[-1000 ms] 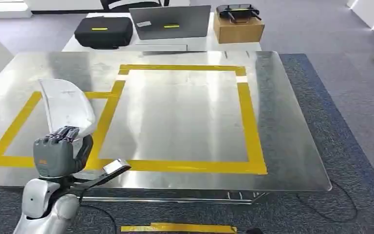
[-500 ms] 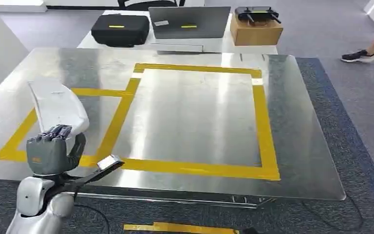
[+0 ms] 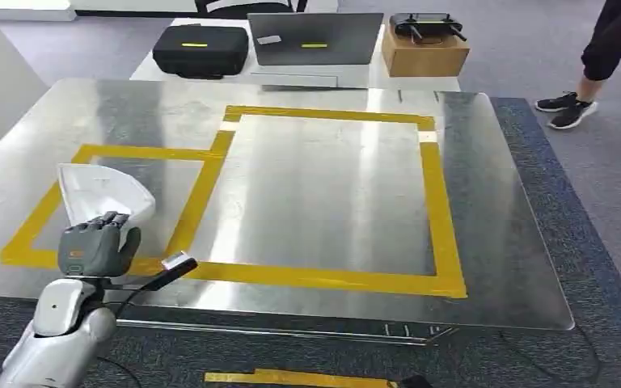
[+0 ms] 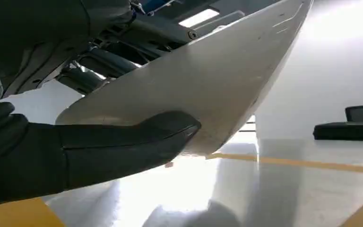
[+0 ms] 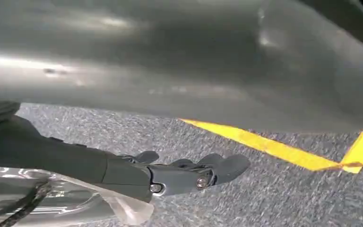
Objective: Take the parts from the cabinet and place them on the table.
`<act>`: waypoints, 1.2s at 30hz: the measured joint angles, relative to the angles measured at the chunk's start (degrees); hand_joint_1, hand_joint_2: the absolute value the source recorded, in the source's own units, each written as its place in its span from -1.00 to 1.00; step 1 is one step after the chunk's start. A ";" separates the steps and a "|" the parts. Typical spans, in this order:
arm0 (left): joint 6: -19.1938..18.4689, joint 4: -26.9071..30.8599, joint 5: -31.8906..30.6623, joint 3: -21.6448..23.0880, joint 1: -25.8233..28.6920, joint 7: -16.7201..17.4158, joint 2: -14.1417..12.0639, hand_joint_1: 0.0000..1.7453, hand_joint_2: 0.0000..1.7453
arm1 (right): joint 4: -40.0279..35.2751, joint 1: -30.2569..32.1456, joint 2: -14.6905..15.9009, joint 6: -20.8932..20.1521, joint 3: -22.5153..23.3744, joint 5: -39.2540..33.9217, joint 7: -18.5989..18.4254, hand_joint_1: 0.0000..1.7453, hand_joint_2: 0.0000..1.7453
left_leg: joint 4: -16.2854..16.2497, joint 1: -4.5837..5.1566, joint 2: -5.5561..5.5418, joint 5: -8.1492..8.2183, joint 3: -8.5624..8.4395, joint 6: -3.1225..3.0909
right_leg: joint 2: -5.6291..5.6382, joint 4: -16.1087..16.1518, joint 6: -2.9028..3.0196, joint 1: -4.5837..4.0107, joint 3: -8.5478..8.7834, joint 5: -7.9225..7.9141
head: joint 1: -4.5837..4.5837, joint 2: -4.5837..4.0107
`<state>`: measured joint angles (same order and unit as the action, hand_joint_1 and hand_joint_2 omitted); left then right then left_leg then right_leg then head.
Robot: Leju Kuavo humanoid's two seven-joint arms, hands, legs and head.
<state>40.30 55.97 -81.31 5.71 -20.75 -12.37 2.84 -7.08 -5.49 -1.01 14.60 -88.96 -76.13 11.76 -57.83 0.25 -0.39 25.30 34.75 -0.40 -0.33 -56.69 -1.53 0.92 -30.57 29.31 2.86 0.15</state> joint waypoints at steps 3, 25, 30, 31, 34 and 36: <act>0.02 -3.12 0.48 0.74 -1.13 1.07 -0.44 1.00 1.00 | -0.02 -0.01 0.00 0.04 0.00 0.22 -0.02 -1.00 -1.00 | 0.00 -0.03 0.00 -0.01 0.00 0.00 | 0.01 -0.01 0.00 -0.02 0.00 0.00 | 0.00 0.00; 0.07 -6.66 1.09 1.70 -1.79 0.50 -1.62 -1.00 -1.00 | -0.02 -0.06 0.00 -0.42 0.00 0.55 -0.09 -1.00 -1.00 | 0.01 -0.09 0.01 -0.01 0.00 0.00 | 0.02 -0.03 0.01 -0.10 0.01 0.01 | 0.00 0.00; 0.07 -6.66 1.44 1.70 -1.76 -0.55 -1.64 -1.00 -1.00 | -0.02 -0.06 0.00 -0.74 0.00 0.55 -0.07 -1.00 -1.00 | 0.01 -0.08 0.01 -0.01 0.00 0.00 | 0.03 -0.03 0.00 -0.11 0.02 0.01 | -0.02 0.00; 0.07 -6.64 1.44 1.70 -1.73 -0.79 -1.64 -1.00 -1.00 | -0.02 -0.06 0.00 -0.74 0.00 0.52 -0.07 -1.00 -1.00 | 0.01 -0.08 0.01 -0.01 0.00 0.00 | 0.03 -0.03 0.00 -0.11 0.02 0.01 | 0.00 0.00; 0.09 -6.12 1.33 1.70 -1.35 -1.09 -1.68 -1.00 -1.00 | -0.02 -0.06 0.00 -0.70 0.00 0.44 -0.02 -1.00 -1.00 | 0.01 -0.08 0.01 -0.01 0.00 0.00 | 0.02 -0.03 0.01 -0.11 0.02 0.02 | 0.00 0.00; 0.09 -5.70 1.18 1.70 -1.15 -1.12 -1.70 -1.00 -1.00 | -0.02 -0.07 0.00 -0.68 0.00 0.37 0.00 -1.00 -1.00 | 0.01 -0.08 0.01 -0.01 0.00 0.00 | 0.02 -0.03 0.01 -0.11 0.01 0.02 | 0.00 0.00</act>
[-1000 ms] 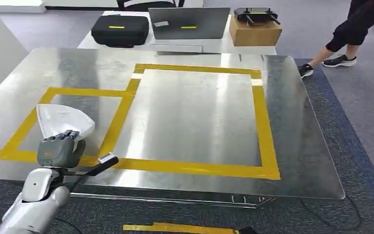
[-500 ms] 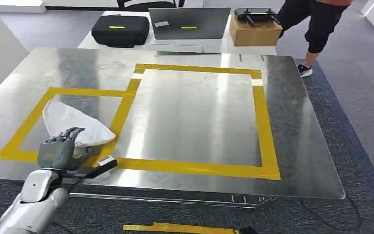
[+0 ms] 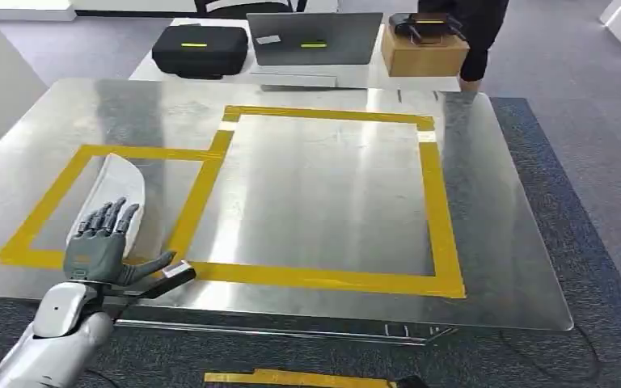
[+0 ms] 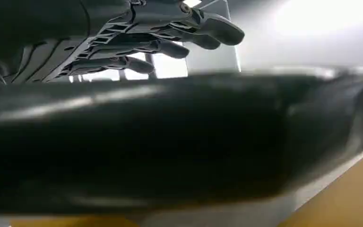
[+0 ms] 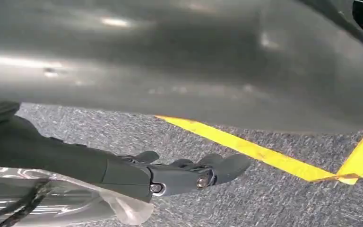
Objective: Take the parts from the cabinet and place them on the table.
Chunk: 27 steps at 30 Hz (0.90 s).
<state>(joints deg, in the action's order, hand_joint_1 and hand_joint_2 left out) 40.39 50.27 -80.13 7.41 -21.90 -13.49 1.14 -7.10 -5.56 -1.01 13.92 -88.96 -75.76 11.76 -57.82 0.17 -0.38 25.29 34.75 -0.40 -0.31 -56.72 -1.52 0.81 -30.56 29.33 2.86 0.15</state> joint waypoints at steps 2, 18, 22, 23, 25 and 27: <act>0.00 0.54 0.04 0.00 0.19 -0.24 -0.04 -1.00 -1.00 | 0.00 0.01 0.00 0.00 0.00 -0.06 0.00 -1.00 -1.00 | 0.00 0.00 0.00 0.00 0.00 0.00 | 0.00 0.00 0.00 0.00 0.00 0.00 | 0.00 0.00; 0.00 3.01 0.65 -0.31 1.00 -1.33 -0.35 -1.00 -1.00 | 0.00 0.01 0.00 0.09 0.00 -0.55 0.02 -1.00 -1.00 | -0.03 0.02 0.00 0.02 0.02 -0.02 | -0.01 0.02 -0.01 0.01 0.02 -0.01 | 0.00 0.00; 0.00 3.21 1.09 -0.57 1.10 -1.64 -0.39 -1.00 -1.00 | 0.00 0.02 0.00 0.09 0.00 -0.59 0.02 -1.00 -1.00 | -0.45 0.24 -0.01 0.41 0.04 -0.64 | -0.07 0.15 -0.46 0.27 0.19 0.03 | -0.02 0.00; 0.00 3.30 1.09 -0.61 1.12 -1.70 -0.44 -1.00 -1.00 | 0.00 0.01 0.00 0.09 0.00 -0.57 0.02 -1.00 -1.00 | -0.48 0.32 -0.01 0.47 0.04 -0.77 | -0.07 0.19 -0.59 0.33 0.23 0.05 | -0.04 0.00; 0.02 3.58 1.09 -0.66 1.11 -1.70 -0.52 -1.00 -1.00 | 0.00 -0.12 0.00 0.11 0.00 -0.59 0.04 -1.00 -1.00 | 0.47 0.27 -0.01 0.16 -0.35 -1.37 | -0.13 0.70 -1.06 0.26 0.62 0.03 | -0.09 0.00; 0.07 3.82 1.09 -0.66 1.08 -1.73 -0.35 -1.00 -1.00 | 0.00 -0.11 0.00 0.20 0.00 -0.59 0.09 -1.00 -1.00 | 1.68 -0.21 0.11 -0.30 -1.37 -1.85 | 0.12 -1.99 -1.02 0.27 -0.76 1.89 | 0.11 0.00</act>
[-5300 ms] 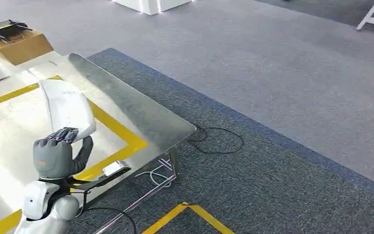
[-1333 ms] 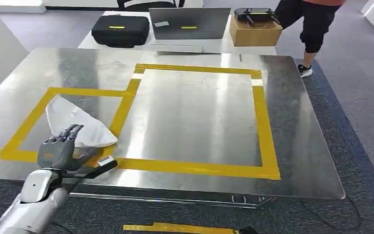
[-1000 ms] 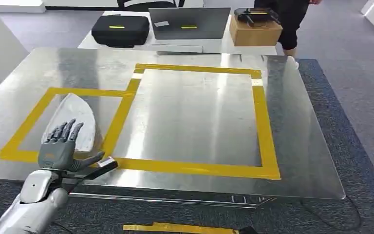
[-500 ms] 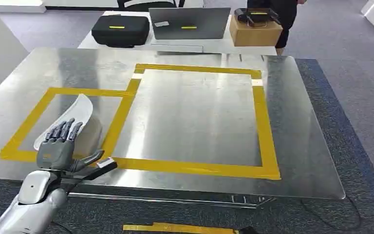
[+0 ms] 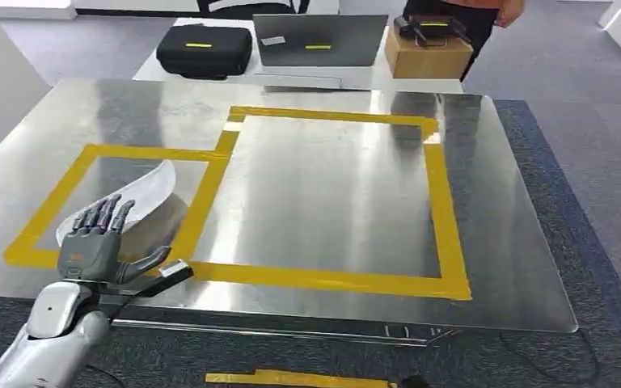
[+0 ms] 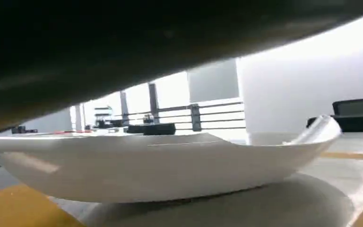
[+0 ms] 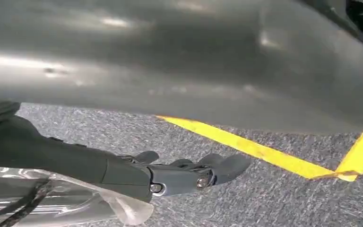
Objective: Take the parts from the cabinet and place them on the table.
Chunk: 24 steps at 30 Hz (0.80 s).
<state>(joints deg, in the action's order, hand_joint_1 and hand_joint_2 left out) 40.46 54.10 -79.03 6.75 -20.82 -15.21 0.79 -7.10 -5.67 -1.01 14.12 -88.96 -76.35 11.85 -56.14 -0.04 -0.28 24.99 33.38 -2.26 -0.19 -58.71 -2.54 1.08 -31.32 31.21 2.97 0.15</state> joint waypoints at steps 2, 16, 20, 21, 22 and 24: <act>-0.02 0.00 0.00 0.00 0.09 0.00 0.00 -1.00 -1.00 | 0.00 0.05 0.00 0.11 0.00 -0.02 0.00 -1.00 -1.00 | -0.04 0.08 0.00 0.10 0.02 -0.24 | 0.10 -9.33 -0.05 0.06 -4.82 4.04 | 0.02 0.00; -0.02 0.00 0.61 -0.18 0.50 -0.31 0.09 -1.00 -1.00 | 0.00 0.02 0.04 0.28 0.00 -0.09 -0.02 -1.00 -1.00 | -8.00 -0.30 -0.25 5.94 2.79 3.15 | 0.33 -0.01 1.96 0.41 -2.87 -4.15 | -0.13 0.00; -0.02 -0.07 0.87 -0.42 0.67 -0.31 0.13 -1.00 -1.00 | 0.00 0.16 0.04 0.04 0.00 -0.09 -0.09 -1.00 -1.00 | -19.78 -0.36 -0.24 11.16 6.48 3.34 | 0.04 -0.03 2.44 0.05 -4.18 -5.10 | -0.13 0.00; -0.02 -0.09 0.96 -0.44 0.66 -0.31 0.13 -1.00 -1.00 | 0.00 0.13 0.04 -0.11 0.00 0.00 -0.15 -1.00 -1.00 | -17.01 -0.35 -0.24 9.48 4.65 3.11 | 0.03 -0.03 2.40 -0.01 -4.54 -5.43 | -0.11 0.00; -0.02 -0.09 1.01 -0.42 0.61 -0.31 0.13 -1.00 -1.00 | 0.00 0.08 0.04 -0.18 0.00 0.07 -0.22 -1.00 -1.00 | -12.65 -0.32 -0.24 7.51 2.05 2.81 | 0.04 -0.03 2.33 -0.06 -4.81 -5.73 | -0.13 0.00; -0.02 -0.09 1.05 -0.42 0.23 -0.28 0.15 -1.00 -1.00 | 0.00 0.01 0.04 -0.26 0.00 0.18 -0.39 -1.00 -1.00 | -2.16 -0.13 -0.18 5.36 -4.26 1.94 | 0.03 -0.03 1.96 -0.10 -5.05 -6.34 | -0.09 0.00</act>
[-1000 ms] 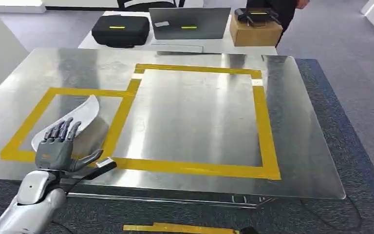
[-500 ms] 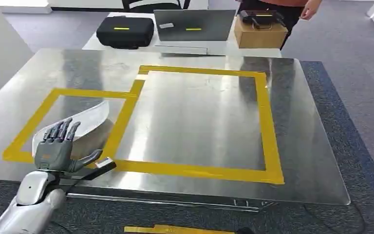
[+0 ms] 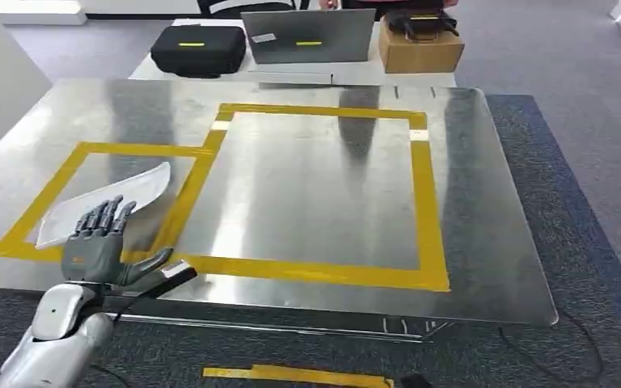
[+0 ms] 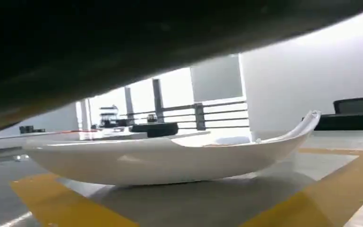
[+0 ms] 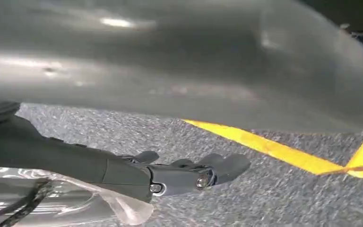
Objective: Take the parts from the cabinet and place them on the table.
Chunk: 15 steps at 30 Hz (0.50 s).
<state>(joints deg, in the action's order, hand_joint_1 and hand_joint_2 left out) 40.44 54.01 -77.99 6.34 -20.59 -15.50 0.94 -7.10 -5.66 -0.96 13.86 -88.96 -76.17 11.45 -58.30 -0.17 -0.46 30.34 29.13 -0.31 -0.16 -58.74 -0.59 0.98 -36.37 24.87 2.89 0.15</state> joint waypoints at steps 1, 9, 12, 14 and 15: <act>0.00 0.00 0.00 0.00 -0.16 0.02 0.11 -1.00 -1.00 | 0.00 -0.03 0.00 0.00 0.00 0.02 0.02 -1.00 -1.00 | 0.79 0.30 0.12 0.06 -0.13 0.05 | 0.00 -0.11 -0.37 -0.33 -0.23 -0.22 | 0.04 0.00; -0.02 -0.24 0.37 -0.02 -0.54 0.15 0.44 -1.00 -1.00 | 0.00 0.08 0.07 0.00 0.00 0.57 -0.52 -1.00 -1.00 | 2.03 0.45 0.39 -4.54 3.26 -2.14 | 0.14 -11.77 -2.30 0.24 -4.83 9.40 | 0.39 0.00; -0.02 -0.57 0.46 0.00 -0.38 0.13 0.48 -1.00 -1.00 | 0.00 0.07 0.11 0.00 -0.02 0.57 -0.57 -1.00 -1.00 | 1.78 0.59 0.41 -6.06 5.58 -1.95 | 0.13 -15.34 -2.43 0.21 -3.51 9.21 | 0.37 0.00; -0.02 -0.68 0.52 0.00 -0.37 0.15 0.46 -1.00 -1.00 | 0.00 0.04 0.33 0.02 -0.02 0.57 -0.57 -1.00 -1.00 | 1.47 0.56 0.39 -6.83 6.83 -1.64 | 0.10 -7.23 -2.24 0.21 2.60 5.84 | 0.39 0.00; -0.02 -0.68 0.52 0.00 -0.38 0.15 0.46 -1.00 -1.00 | 0.00 -0.06 0.35 0.02 -0.02 0.57 -0.57 -1.00 -1.00 | 1.25 0.56 0.37 -7.14 7.19 -1.40 | 0.11 -2.25 -2.06 0.21 6.15 5.18 | 0.42 0.00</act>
<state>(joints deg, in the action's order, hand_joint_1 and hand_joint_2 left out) 40.41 53.33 -77.46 6.34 -20.97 -15.34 1.40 -7.10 -5.72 -0.61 13.88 -88.98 -75.60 10.89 -57.05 0.39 -0.09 23.20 36.32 -1.71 -0.05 -60.99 -2.65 1.19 -30.23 30.05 3.30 0.15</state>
